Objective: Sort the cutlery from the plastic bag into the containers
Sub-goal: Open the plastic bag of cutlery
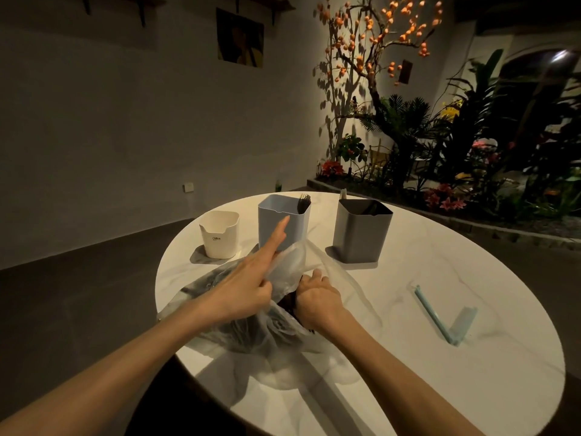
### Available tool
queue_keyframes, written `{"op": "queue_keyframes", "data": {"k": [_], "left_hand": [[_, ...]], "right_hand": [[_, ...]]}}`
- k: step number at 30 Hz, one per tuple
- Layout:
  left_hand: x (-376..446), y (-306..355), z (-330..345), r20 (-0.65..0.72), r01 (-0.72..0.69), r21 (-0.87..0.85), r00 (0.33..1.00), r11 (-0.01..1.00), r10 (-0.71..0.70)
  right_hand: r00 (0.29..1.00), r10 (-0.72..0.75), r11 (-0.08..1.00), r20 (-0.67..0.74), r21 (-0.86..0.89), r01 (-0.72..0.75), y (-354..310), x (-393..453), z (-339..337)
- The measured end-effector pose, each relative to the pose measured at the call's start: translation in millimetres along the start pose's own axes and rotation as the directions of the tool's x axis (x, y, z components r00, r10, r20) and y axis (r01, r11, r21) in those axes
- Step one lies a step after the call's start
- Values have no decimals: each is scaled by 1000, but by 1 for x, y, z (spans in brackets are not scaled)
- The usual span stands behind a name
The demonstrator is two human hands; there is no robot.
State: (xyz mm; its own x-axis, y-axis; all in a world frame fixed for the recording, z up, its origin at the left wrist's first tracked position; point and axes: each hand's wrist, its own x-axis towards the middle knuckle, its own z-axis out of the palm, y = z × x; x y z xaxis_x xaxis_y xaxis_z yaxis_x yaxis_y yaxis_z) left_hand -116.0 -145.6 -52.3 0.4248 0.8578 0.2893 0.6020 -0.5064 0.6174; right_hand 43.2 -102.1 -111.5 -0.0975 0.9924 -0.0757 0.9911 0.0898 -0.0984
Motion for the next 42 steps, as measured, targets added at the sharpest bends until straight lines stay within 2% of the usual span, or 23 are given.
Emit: {"op": "queue_keyframes", "data": {"k": [6, 10, 13, 15, 20, 24, 29, 35, 38, 42], "left_hand": [[7, -1, 3, -38, -7, -142, 999, 990, 2], [17, -4, 8, -67, -3, -230, 998, 973, -13], [26, -4, 12, -69, 10, -281, 997, 960, -30], [32, -4, 14, -76, 17, -323, 996, 946, -43], [42, -8, 17, -80, 40, -427, 993, 903, -81], [47, -6, 18, -97, 79, -490, 985, 868, -145], [56, -11, 20, 7, 218, -554, 966, 803, -258], [77, -17, 31, 22, 258, -623, 950, 738, -313], [86, -15, 37, 104, 290, -596, 953, 749, -286], [88, -9, 54, 277, 354, -462, 929, 813, -246]], "right_hand": [[995, -89, 992, -32, -94, 86, 18, -10, -21], [991, -127, 989, 30, -72, 129, 30, -12, -35], [987, -162, 986, -13, 28, 163, 38, -12, -35], [986, -167, 985, -12, 44, 167, 40, -13, -36], [986, -149, 988, 73, -37, 152, 46, -20, -44], [985, -160, 986, 66, -42, 163, 56, -26, -52], [978, -175, 984, 110, 37, 172, 77, -34, -65], [965, -121, 976, 233, 205, 73, 122, -61, -97], [946, -91, 957, 310, 291, -3, 152, -81, -116], [941, -141, 893, 307, 450, -13, 178, -95, -129]]}}
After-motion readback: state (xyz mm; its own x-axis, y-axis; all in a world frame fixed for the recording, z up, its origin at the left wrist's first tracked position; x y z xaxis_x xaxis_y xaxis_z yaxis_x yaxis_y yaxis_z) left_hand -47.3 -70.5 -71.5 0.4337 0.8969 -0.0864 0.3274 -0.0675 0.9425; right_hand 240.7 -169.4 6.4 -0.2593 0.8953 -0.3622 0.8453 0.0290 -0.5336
